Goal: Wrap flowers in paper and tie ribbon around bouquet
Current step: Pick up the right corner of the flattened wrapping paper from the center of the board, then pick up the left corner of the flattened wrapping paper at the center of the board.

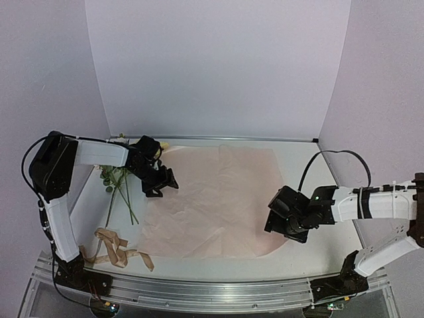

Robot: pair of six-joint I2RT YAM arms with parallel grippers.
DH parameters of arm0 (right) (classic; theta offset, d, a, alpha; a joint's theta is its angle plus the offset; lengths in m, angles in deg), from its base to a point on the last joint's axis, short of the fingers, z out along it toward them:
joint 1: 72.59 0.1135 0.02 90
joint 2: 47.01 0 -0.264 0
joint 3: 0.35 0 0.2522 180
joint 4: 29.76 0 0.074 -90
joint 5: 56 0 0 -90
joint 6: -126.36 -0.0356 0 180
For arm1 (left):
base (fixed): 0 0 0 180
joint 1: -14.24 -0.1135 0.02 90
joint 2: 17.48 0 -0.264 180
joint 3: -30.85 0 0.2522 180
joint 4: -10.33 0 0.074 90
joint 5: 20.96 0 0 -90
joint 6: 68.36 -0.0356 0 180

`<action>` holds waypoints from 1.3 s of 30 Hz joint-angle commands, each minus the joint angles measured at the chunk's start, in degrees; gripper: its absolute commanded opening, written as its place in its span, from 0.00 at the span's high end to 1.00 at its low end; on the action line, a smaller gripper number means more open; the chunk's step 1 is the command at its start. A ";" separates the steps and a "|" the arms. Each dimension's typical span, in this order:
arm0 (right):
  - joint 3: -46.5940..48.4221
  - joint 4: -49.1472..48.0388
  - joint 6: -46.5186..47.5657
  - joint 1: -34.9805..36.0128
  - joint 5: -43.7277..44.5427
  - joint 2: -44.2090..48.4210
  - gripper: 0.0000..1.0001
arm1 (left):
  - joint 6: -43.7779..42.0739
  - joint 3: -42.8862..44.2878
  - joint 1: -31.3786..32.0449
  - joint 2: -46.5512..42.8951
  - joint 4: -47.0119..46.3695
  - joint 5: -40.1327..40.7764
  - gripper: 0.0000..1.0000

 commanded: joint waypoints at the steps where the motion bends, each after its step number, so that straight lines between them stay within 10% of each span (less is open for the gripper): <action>1: -3.94 -2.27 1.17 -2.78 -3.15 0.88 0.11 | 3.35 -7.34 -2.35 -9.97 1.81 3.23 0.27; 7: -13.79 -14.52 -0.48 -8.88 -9.80 2.17 0.28 | 7.56 -18.38 -4.55 -20.34 3.81 7.72 0.26; 15: -14.97 -19.67 -4.78 -8.90 -15.02 0.27 1.00 | 11.29 -30.76 -4.64 -31.57 7.24 5.63 0.28; 39: -18.37 -20.40 -12.39 -6.89 -11.13 5.68 1.00 | 16.20 -40.50 2.25 -37.05 5.03 -0.65 0.43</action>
